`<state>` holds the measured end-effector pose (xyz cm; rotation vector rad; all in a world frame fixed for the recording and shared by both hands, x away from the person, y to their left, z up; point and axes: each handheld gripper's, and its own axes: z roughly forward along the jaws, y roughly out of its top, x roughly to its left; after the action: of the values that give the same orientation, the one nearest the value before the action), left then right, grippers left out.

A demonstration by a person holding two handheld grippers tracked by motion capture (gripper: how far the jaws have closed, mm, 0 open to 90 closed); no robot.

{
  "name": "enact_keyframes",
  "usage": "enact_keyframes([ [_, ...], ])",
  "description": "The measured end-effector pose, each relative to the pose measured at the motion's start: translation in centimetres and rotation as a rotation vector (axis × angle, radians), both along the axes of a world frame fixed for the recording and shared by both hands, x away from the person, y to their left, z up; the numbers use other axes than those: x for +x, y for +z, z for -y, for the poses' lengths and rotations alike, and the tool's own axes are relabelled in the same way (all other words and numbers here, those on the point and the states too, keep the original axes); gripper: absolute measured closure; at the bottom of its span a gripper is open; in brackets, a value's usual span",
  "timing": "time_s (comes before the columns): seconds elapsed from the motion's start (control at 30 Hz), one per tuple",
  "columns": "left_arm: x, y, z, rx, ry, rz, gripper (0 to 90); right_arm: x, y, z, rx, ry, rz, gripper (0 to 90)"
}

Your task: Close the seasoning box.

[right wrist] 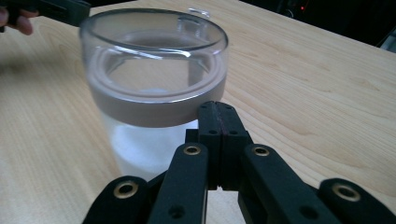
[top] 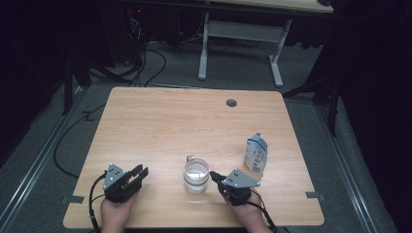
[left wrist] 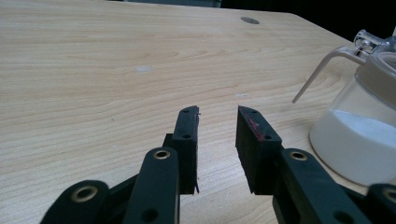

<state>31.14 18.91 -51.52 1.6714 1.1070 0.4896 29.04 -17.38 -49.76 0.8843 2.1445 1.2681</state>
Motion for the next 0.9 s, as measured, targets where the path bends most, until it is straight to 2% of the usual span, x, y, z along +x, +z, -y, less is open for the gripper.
enact_keyframes([
  [0.23,0.0,0.0,0.1,0.001,-0.005,0.0,69.8,-1.4,-0.1,-0.9,-0.003,0.045,0.007,90.0],
  [0.47,0.0,0.0,0.0,-0.001,-0.007,-0.002,69.7,-2.0,-0.2,-2.1,-0.013,0.085,0.015,90.0],
  [0.7,0.0,-0.1,0.1,0.008,-0.012,-0.001,69.5,-1.9,0.2,-1.5,0.001,0.073,0.022,89.1],
  [0.9,-0.3,-0.2,0.0,0.019,-0.014,0.002,69.1,-0.8,-0.2,-0.6,0.011,0.034,0.006,83.3],
])
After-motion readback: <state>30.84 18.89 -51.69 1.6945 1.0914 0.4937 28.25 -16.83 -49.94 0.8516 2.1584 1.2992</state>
